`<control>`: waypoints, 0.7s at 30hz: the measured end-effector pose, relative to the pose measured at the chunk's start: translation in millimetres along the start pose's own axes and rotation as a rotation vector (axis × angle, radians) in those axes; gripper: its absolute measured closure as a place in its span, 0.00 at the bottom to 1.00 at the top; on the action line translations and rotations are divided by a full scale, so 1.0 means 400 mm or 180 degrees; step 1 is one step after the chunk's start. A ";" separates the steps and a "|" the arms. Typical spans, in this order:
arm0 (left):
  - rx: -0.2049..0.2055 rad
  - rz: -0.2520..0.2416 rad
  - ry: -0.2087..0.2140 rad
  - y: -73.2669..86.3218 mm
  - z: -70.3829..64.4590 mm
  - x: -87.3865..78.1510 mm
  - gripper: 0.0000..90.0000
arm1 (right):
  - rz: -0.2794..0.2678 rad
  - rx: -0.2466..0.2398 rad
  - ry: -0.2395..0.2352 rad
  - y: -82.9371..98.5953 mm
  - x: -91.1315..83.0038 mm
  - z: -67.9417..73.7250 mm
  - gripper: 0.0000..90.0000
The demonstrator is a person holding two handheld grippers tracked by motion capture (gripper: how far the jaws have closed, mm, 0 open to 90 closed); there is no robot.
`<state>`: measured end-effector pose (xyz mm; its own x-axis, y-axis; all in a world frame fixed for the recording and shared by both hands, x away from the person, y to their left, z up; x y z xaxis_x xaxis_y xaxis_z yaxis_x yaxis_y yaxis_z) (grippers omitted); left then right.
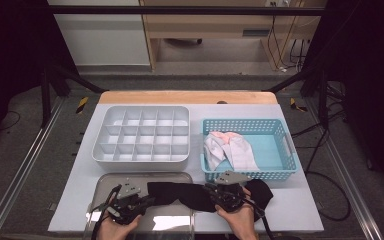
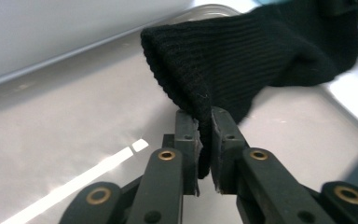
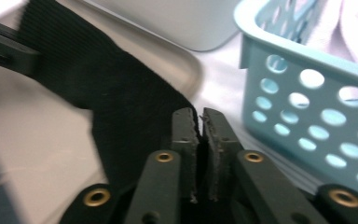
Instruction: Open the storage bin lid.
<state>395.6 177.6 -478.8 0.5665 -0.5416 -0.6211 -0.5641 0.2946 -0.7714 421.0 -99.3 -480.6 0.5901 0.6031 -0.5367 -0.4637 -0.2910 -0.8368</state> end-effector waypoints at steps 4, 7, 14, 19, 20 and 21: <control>-0.0040 -0.0099 -0.0110 -0.003 0.024 0.016 0.78 | -0.0116 0.0008 0.0081 -0.002 0.004 -0.004 0.74; -0.0039 -0.0225 -0.0197 -0.003 0.032 0.007 0.67 | -0.0344 0.0051 0.0078 -0.011 -0.044 -0.005 0.72; 0.0036 -0.0415 -0.0139 0.014 0.009 -0.031 0.67 | -0.0291 0.0076 -0.0111 0.020 -0.085 0.031 0.75; 0.0290 -0.0325 -0.0062 0.006 -0.041 0.008 0.66 | -0.0182 0.0039 -0.0264 0.034 -0.063 0.063 0.75; 0.0319 -0.0305 -0.0059 0.003 -0.048 0.021 0.66 | -0.0149 0.0036 -0.0274 0.039 -0.054 0.068 0.74; 0.0367 -0.0286 -0.0073 0.001 -0.054 0.033 0.66 | -0.0109 0.0012 -0.0274 0.044 -0.046 0.071 0.73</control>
Point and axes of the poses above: each handheld gripper's, and its own axes: x roughly forward along the jaws, y roughly out of its underside, z roughly to its left, the point moved 3 cm from there along x, roughly forward along the jaws, and after that the axes turned 5 degrees about -z, right-handed, at the moved point
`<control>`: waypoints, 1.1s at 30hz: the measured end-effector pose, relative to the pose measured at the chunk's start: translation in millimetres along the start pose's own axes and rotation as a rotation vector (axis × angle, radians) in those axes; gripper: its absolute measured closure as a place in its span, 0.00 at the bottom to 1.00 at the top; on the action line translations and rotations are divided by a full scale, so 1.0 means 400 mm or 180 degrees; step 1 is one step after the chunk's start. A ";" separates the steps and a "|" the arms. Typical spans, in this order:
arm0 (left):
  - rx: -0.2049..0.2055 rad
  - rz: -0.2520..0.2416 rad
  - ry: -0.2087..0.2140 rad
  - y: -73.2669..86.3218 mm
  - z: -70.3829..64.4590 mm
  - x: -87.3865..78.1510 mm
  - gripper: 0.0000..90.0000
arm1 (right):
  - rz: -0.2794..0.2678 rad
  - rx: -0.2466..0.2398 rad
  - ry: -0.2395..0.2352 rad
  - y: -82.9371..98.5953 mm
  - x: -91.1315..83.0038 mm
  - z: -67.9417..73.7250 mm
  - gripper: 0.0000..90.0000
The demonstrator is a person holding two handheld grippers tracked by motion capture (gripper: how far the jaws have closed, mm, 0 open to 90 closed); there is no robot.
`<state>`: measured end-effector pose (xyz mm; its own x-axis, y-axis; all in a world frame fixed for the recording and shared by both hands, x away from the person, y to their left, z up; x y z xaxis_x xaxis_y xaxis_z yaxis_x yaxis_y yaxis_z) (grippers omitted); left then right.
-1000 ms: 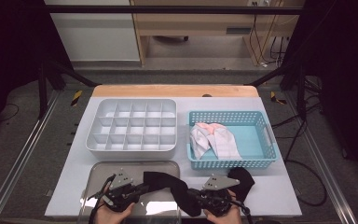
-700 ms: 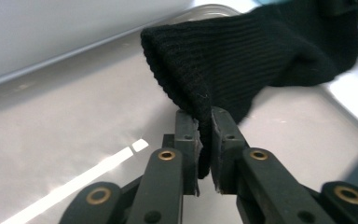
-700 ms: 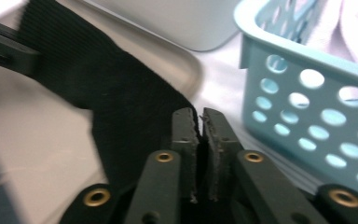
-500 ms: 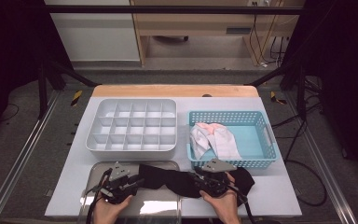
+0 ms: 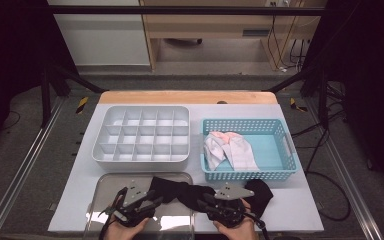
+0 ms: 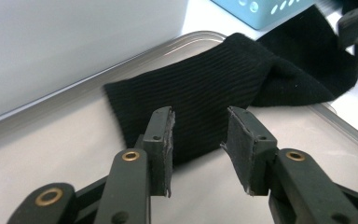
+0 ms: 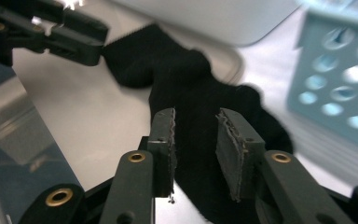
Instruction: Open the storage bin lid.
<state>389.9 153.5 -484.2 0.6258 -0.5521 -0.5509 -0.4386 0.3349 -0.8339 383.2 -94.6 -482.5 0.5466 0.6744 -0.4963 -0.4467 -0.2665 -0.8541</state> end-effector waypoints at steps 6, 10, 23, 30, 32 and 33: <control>0.0056 0.0162 -0.0071 0.011 -0.009 0.037 0.75 | -0.0043 0.0003 -0.0027 0.015 0.026 0.011 0.66; 0.0028 0.0198 -0.0094 0.011 -0.002 0.038 0.88 | -0.0006 -0.0097 -0.0019 0.020 0.052 0.024 0.69; 0.0013 0.0210 0.0108 0.000 0.016 0.008 0.99 | 0.0189 0.0075 -0.0309 0.002 0.033 0.006 0.98; -0.0037 0.0174 0.0301 -0.006 0.018 -0.041 0.99 | 0.0314 0.0219 -0.0532 0.005 -0.010 -0.026 0.95; -0.0034 0.0177 0.0270 -0.004 0.021 -0.033 0.99 | 0.0381 0.0218 -0.0484 0.011 0.000 -0.031 0.95; -0.0036 0.0171 0.0229 -0.005 0.024 -0.026 0.99 | 0.0376 0.0217 -0.0432 0.011 0.004 -0.032 0.95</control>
Point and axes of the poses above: each handheld gripper's, and its own axes: x roughly forward along the jaws, y roughly out of its underside, z roughly to its left, the point moved 3 cm from there along x, roughly forward along the jaws, and after that the axes turned 5 degrees about -z, right-handed, at the moved point
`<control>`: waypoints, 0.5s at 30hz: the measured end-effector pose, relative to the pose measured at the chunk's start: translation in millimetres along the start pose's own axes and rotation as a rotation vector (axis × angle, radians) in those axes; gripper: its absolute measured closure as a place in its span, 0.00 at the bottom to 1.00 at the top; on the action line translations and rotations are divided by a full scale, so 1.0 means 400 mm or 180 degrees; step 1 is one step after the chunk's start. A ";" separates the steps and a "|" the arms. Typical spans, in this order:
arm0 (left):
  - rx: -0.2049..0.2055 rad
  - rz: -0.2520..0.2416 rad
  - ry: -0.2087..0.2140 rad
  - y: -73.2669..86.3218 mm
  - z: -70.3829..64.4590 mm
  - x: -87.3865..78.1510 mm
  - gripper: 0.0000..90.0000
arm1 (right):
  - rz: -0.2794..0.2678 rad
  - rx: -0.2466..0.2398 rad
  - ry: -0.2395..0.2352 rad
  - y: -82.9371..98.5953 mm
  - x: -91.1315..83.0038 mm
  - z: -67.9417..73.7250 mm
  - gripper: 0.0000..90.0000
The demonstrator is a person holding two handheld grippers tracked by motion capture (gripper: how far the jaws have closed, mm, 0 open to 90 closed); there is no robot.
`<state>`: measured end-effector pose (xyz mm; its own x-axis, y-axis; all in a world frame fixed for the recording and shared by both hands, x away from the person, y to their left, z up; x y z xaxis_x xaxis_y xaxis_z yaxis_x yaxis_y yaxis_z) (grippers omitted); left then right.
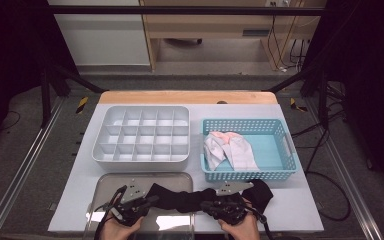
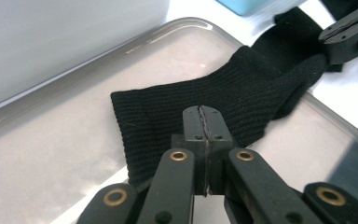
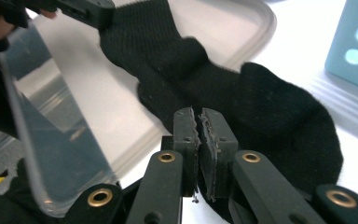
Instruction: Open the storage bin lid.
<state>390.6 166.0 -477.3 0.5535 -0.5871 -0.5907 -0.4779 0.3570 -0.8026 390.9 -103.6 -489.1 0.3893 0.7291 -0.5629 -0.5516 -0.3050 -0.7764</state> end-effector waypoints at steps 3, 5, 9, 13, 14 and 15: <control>0.0021 -0.0037 -0.0081 -0.005 0.008 0.022 0.98 | -0.0125 -0.0067 0.0195 -0.012 0.011 -0.008 0.89; 0.0088 -0.0049 -0.0203 -0.003 0.008 0.032 0.88 | -0.0173 -0.0148 0.0352 -0.019 0.016 -0.012 0.87; 0.0029 -0.0118 -0.0254 0.002 0.016 0.026 0.71 | -0.0379 -0.0214 0.0341 -0.028 0.005 0.001 0.79; 0.0006 -0.0223 -0.0456 -0.004 0.040 0.014 0.61 | -0.0508 -0.0222 0.0313 -0.037 0.003 0.015 0.73; -0.0027 -0.0241 -0.0500 -0.005 0.048 0.012 0.59 | -0.0518 -0.0219 0.0309 -0.038 0.007 0.020 0.73; -0.0051 -0.0222 -0.0544 -0.004 0.055 0.012 0.58 | -0.0513 -0.0204 0.0285 -0.038 0.012 0.024 0.73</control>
Point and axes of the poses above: each handheld gripper's, and its own axes: x roughly forward along the jaws, y roughly out of its underside, z roughly to its left, the point moved 3 cm from there along x, roughly forward along the jaws, and after that the axes turned 5 degrees about -z, right-handed, at the moved point
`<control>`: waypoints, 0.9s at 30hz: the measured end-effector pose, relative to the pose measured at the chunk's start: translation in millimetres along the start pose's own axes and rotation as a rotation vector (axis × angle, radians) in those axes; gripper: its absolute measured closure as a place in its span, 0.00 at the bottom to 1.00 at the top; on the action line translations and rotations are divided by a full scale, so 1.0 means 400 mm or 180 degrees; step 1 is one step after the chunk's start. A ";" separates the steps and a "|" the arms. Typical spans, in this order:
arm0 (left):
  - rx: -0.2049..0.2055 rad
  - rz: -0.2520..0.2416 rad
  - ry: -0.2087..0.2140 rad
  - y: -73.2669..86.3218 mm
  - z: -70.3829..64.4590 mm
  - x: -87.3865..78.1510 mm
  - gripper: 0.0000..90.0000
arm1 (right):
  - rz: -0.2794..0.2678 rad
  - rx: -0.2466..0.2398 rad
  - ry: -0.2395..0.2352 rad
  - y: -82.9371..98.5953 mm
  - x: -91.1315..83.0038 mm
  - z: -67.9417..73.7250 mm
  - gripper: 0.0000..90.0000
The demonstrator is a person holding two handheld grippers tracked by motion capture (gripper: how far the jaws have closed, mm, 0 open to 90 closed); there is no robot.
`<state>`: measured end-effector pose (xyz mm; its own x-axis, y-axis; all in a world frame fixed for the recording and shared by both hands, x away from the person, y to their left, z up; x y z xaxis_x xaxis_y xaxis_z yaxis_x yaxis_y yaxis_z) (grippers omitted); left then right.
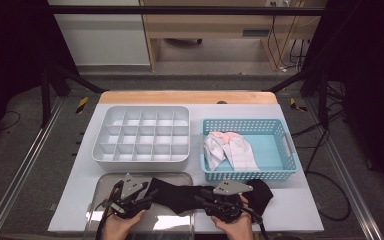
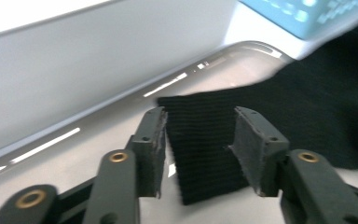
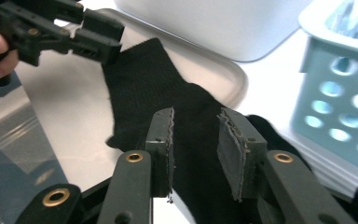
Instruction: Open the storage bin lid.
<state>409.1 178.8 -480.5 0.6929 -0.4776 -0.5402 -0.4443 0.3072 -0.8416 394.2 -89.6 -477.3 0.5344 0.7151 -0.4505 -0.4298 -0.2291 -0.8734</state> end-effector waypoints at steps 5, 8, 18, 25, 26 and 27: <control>-0.0162 0.0278 -0.0021 0.022 0.021 0.016 0.59 | 0.0174 -0.0109 -0.0037 0.019 0.051 0.028 0.76; -0.0268 0.0295 0.0092 0.030 0.016 0.016 0.69 | 0.0330 -0.0172 -0.0014 0.034 0.071 0.034 0.84; -0.0100 0.0356 0.0179 0.040 -0.013 -0.017 0.94 | 0.0407 -0.0076 -0.0310 0.044 0.030 0.049 0.89; -0.0125 0.0166 0.0266 0.041 -0.007 -0.044 0.79 | -0.0118 -0.0021 0.0154 -0.008 -0.067 -0.026 0.73; -0.0126 0.0134 0.0262 0.038 -0.004 -0.045 0.75 | -0.0084 -0.0026 0.0330 -0.006 -0.077 -0.049 0.72; -0.0146 0.0099 0.0226 0.036 0.000 -0.045 0.73 | -0.0069 -0.0028 0.0410 -0.003 -0.080 -0.062 0.73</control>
<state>390.2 191.7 -482.8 0.6370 -0.5262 -0.5633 -0.4916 0.2856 -0.8227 395.4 -128.6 -466.5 0.6329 0.6293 -0.4511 -0.4111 -0.2207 -0.8845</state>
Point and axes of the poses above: each handheld gripper's, and its own axes: x roughly forward along the jaws, y roughly out of its underside, z roughly to its left, the point moved 3 cm from there along x, roughly forward along the jaws, and after that the axes turned 5 degrees about -z, right-handed, at the moved point
